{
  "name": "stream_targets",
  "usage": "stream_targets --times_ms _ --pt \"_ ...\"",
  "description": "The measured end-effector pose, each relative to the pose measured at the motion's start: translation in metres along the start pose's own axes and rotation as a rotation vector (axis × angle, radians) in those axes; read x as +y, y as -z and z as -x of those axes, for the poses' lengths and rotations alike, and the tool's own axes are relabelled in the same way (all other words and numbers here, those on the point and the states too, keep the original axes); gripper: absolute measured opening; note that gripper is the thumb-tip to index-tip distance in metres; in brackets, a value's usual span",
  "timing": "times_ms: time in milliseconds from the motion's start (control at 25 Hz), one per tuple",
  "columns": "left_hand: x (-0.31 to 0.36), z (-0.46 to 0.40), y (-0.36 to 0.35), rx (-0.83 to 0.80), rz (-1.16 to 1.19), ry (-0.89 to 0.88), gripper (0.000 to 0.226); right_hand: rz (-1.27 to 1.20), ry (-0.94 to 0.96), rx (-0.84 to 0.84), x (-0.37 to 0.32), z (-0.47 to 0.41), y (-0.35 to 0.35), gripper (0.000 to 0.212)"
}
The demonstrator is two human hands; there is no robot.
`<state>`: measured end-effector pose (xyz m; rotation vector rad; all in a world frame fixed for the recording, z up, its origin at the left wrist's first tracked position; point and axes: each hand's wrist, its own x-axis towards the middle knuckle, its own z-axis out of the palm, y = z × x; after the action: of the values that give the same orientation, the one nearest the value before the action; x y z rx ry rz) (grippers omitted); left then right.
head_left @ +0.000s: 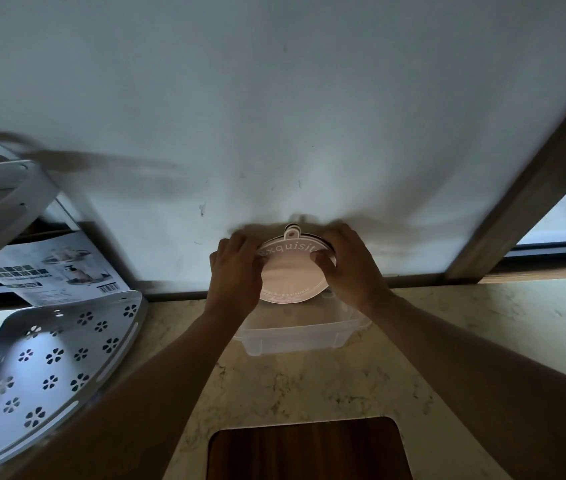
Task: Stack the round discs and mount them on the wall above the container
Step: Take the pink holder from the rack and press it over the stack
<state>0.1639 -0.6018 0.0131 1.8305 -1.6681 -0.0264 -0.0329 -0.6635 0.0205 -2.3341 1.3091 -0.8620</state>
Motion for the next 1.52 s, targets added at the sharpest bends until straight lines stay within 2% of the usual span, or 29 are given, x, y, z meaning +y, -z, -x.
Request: stream_targets --times_ms 240,320,480,760,1120,1520 --pt "0.0001 -0.0007 -0.001 -0.013 -0.011 0.045 0.028 0.048 -0.014 -0.006 -0.0019 0.0008 -0.0001 0.033" --pt "0.0001 -0.0013 -0.0017 -0.037 -0.031 0.055 0.029 0.064 -0.013 -0.008 -0.001 0.0 0.0 0.031" --pt "-0.0003 -0.0022 -0.0002 -0.051 -0.02 0.081 0.019 0.068 -0.041 -0.031 -0.0001 -0.0012 -0.0006 0.027" --pt "0.0016 0.001 -0.0003 -0.074 -0.021 0.027 0.016 -0.029 -0.159 -0.056 0.0017 -0.0013 -0.0037 0.023" --pt "-0.0004 -0.0017 -0.0015 -0.067 -0.049 0.044 0.02 0.052 -0.056 -0.015 0.0007 -0.0011 -0.0019 0.023" --pt "-0.0027 -0.0016 -0.003 -0.035 -0.044 0.04 0.024 0.057 -0.041 -0.003 0.0011 -0.0019 -0.003 0.024"
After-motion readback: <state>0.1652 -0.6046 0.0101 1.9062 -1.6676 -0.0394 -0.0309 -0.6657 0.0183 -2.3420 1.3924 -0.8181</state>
